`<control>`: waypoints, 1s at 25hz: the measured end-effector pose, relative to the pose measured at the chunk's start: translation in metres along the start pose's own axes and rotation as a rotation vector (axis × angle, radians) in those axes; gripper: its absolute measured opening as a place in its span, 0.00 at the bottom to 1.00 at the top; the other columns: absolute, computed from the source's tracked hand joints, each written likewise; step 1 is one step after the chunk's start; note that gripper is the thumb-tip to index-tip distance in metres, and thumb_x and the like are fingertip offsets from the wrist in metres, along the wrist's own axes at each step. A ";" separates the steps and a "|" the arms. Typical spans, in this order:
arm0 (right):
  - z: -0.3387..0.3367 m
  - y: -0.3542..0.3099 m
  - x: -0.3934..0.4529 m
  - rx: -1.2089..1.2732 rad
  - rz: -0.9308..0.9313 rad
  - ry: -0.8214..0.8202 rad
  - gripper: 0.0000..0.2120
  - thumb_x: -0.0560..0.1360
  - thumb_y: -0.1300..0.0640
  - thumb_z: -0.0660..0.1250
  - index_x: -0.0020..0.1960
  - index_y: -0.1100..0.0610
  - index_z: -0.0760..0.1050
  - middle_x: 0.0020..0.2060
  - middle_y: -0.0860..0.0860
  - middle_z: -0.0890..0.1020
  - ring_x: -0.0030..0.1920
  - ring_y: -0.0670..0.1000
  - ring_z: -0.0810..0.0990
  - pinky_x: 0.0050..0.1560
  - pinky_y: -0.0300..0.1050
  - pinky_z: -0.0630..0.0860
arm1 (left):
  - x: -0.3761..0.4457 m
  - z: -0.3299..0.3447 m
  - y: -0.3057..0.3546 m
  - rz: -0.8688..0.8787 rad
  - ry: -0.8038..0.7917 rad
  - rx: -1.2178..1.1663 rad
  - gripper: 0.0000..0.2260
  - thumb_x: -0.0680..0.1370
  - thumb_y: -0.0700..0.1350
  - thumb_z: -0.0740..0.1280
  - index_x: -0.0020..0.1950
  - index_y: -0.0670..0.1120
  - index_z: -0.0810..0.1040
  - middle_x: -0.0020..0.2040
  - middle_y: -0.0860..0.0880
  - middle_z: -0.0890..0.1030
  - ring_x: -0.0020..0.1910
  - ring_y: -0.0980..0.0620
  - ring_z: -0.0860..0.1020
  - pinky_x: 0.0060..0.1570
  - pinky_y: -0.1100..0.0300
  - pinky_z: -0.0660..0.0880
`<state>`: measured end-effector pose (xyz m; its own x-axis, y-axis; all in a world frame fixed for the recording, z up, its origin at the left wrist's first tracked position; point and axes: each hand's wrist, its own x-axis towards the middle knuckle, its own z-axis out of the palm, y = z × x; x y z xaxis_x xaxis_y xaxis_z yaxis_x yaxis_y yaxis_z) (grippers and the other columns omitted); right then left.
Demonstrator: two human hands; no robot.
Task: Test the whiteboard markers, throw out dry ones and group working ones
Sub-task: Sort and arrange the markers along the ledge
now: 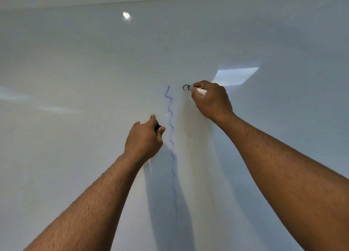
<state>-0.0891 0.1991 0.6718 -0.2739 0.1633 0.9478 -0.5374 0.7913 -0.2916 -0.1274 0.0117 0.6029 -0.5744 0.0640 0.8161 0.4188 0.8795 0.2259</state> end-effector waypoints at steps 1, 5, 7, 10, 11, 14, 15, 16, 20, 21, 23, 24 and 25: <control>-0.001 0.002 -0.007 -0.024 -0.002 -0.025 0.13 0.77 0.46 0.63 0.58 0.48 0.80 0.47 0.47 0.83 0.46 0.50 0.81 0.47 0.45 0.78 | -0.001 0.001 0.000 -0.005 0.004 0.008 0.24 0.82 0.54 0.55 0.76 0.47 0.60 0.63 0.47 0.78 0.71 0.39 0.64 0.64 0.49 0.66; -0.003 0.016 -0.050 -0.048 0.003 -0.078 0.13 0.77 0.45 0.63 0.58 0.47 0.80 0.49 0.46 0.84 0.47 0.49 0.81 0.50 0.48 0.79 | -0.003 0.006 0.003 0.017 0.025 0.061 0.20 0.82 0.53 0.55 0.72 0.45 0.67 0.71 0.49 0.71 0.66 0.40 0.69 0.59 0.51 0.68; -0.002 0.025 -0.073 -0.067 0.012 -0.087 0.13 0.77 0.44 0.63 0.58 0.45 0.79 0.48 0.45 0.84 0.47 0.49 0.81 0.49 0.48 0.79 | -0.006 0.007 0.005 0.019 0.036 0.060 0.19 0.82 0.52 0.55 0.70 0.44 0.68 0.72 0.49 0.70 0.64 0.40 0.70 0.58 0.51 0.68; -0.001 0.039 -0.111 -0.079 0.042 -0.125 0.12 0.77 0.43 0.62 0.59 0.42 0.78 0.44 0.44 0.84 0.43 0.48 0.81 0.43 0.45 0.79 | -0.020 0.007 0.008 0.018 0.043 0.035 0.20 0.83 0.51 0.56 0.72 0.44 0.66 0.71 0.45 0.72 0.67 0.41 0.69 0.64 0.52 0.64; -0.001 0.042 -0.124 -0.083 0.050 -0.139 0.12 0.78 0.43 0.62 0.58 0.42 0.77 0.42 0.43 0.83 0.41 0.47 0.81 0.41 0.45 0.79 | -0.027 0.007 0.009 0.021 0.038 0.026 0.20 0.83 0.50 0.56 0.72 0.43 0.66 0.71 0.45 0.71 0.68 0.41 0.68 0.66 0.53 0.62; -0.001 0.052 -0.158 -0.090 0.076 -0.164 0.11 0.78 0.44 0.62 0.58 0.42 0.77 0.40 0.43 0.83 0.38 0.46 0.80 0.38 0.44 0.78 | -0.044 0.009 0.010 0.028 0.012 0.004 0.20 0.83 0.49 0.56 0.73 0.43 0.64 0.71 0.45 0.71 0.69 0.43 0.67 0.69 0.56 0.57; -0.002 0.055 -0.169 -0.096 0.083 -0.178 0.11 0.78 0.44 0.62 0.58 0.42 0.77 0.39 0.43 0.83 0.37 0.46 0.80 0.37 0.43 0.77 | -0.050 0.011 0.009 0.024 0.000 -0.005 0.20 0.83 0.49 0.56 0.73 0.43 0.65 0.72 0.46 0.69 0.70 0.44 0.66 0.69 0.56 0.56; -0.003 0.058 -0.178 -0.096 0.090 -0.189 0.11 0.78 0.45 0.62 0.58 0.43 0.77 0.39 0.43 0.83 0.37 0.46 0.80 0.37 0.44 0.78 | -0.055 0.013 0.008 0.025 -0.007 -0.013 0.19 0.83 0.49 0.56 0.72 0.42 0.66 0.73 0.46 0.68 0.71 0.45 0.65 0.70 0.56 0.56; -0.008 0.075 -0.221 -0.104 0.162 -0.258 0.12 0.78 0.44 0.63 0.59 0.42 0.77 0.41 0.43 0.83 0.39 0.45 0.80 0.38 0.44 0.78 | -0.077 0.021 0.002 0.026 -0.048 -0.033 0.20 0.84 0.49 0.55 0.73 0.42 0.64 0.74 0.46 0.68 0.74 0.46 0.61 0.70 0.55 0.55; -0.010 0.078 -0.233 -0.124 0.175 -0.285 0.12 0.78 0.44 0.62 0.60 0.41 0.77 0.41 0.43 0.83 0.40 0.46 0.79 0.38 0.44 0.78 | -0.082 0.023 0.001 0.022 -0.056 -0.038 0.20 0.84 0.49 0.55 0.73 0.42 0.63 0.74 0.46 0.67 0.74 0.46 0.61 0.70 0.55 0.55; -0.011 0.084 -0.256 -0.145 0.197 -0.335 0.12 0.78 0.43 0.62 0.60 0.39 0.76 0.41 0.44 0.82 0.40 0.47 0.79 0.39 0.44 0.77 | -0.091 0.029 -0.002 0.009 -0.065 -0.052 0.20 0.84 0.49 0.55 0.73 0.41 0.64 0.75 0.47 0.65 0.74 0.46 0.60 0.71 0.55 0.55; -0.012 0.086 -0.266 -0.154 0.205 -0.360 0.12 0.77 0.43 0.62 0.60 0.39 0.76 0.40 0.44 0.82 0.40 0.47 0.79 0.39 0.43 0.76 | -0.096 0.031 -0.002 0.002 -0.067 -0.063 0.19 0.84 0.49 0.55 0.72 0.41 0.65 0.75 0.47 0.65 0.74 0.46 0.60 0.71 0.54 0.55; -0.013 0.088 -0.276 -0.163 0.219 -0.385 0.12 0.77 0.43 0.62 0.60 0.38 0.76 0.40 0.44 0.82 0.40 0.47 0.79 0.38 0.42 0.75 | -0.102 0.034 -0.003 -0.002 -0.071 -0.073 0.19 0.83 0.49 0.56 0.71 0.40 0.66 0.75 0.46 0.65 0.74 0.46 0.60 0.71 0.54 0.55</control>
<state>-0.0507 0.2308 0.3866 -0.6592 0.1310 0.7405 -0.3102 0.8497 -0.4264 -0.0939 0.0189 0.5011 -0.6227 0.0981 0.7763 0.4663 0.8432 0.2675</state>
